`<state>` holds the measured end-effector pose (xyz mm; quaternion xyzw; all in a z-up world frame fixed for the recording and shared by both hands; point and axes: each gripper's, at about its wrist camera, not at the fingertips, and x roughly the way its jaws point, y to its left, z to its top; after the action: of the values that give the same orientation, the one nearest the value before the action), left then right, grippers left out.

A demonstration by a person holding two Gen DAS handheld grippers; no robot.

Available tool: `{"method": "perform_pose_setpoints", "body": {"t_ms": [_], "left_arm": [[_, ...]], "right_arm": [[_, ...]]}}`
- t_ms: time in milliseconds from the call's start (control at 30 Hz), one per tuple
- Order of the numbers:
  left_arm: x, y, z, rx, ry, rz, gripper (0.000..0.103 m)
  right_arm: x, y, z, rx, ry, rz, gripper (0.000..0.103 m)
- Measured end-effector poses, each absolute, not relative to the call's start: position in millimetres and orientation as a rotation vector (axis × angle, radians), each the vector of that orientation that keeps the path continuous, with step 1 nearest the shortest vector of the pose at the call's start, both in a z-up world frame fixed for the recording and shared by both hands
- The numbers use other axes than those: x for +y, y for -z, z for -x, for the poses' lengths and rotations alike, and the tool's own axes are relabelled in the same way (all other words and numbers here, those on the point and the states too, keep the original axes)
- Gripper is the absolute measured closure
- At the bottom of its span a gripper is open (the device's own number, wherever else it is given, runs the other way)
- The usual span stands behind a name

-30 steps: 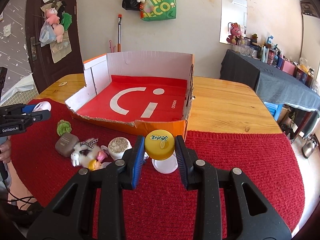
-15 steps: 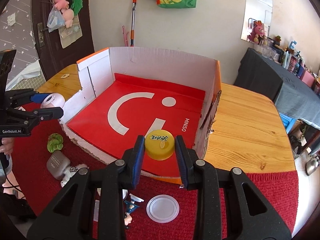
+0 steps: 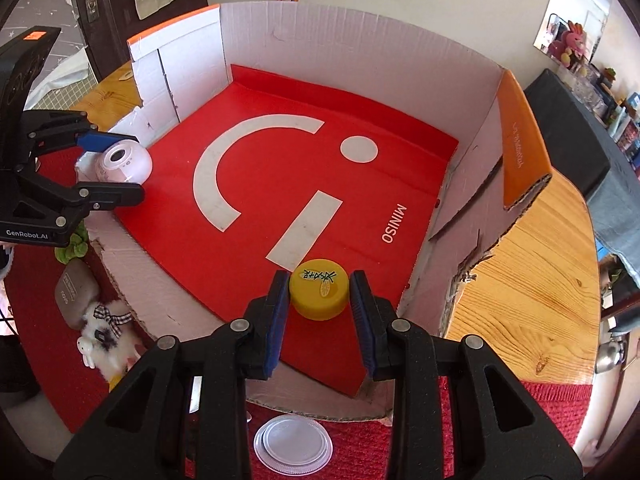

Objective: Organize objects
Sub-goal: 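Carry both items into the box and open both tools to release them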

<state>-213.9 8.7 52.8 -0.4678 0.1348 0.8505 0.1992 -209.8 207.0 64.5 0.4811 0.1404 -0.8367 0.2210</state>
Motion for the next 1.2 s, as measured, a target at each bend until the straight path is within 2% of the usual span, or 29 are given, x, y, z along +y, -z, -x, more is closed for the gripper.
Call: {"method": "perform_pose_setpoints", "body": {"t_ms": [300, 667, 1200], "left_arm": [[22, -43, 222, 0.483, -2.29, 1.365, 0.045], [21, -42, 225, 0.492, -2.263, 1.378, 0.045], [21, -42, 228, 0.497, -2.252, 1.383, 0.045]], "right_arm": [[206, -64, 217, 0.432, 2.253, -1.396, 0.074], [202, -60, 218, 0.523, 2.222, -1.425, 0.073], [208, -62, 209, 0.537, 2.234, -1.42, 0.073]]}}
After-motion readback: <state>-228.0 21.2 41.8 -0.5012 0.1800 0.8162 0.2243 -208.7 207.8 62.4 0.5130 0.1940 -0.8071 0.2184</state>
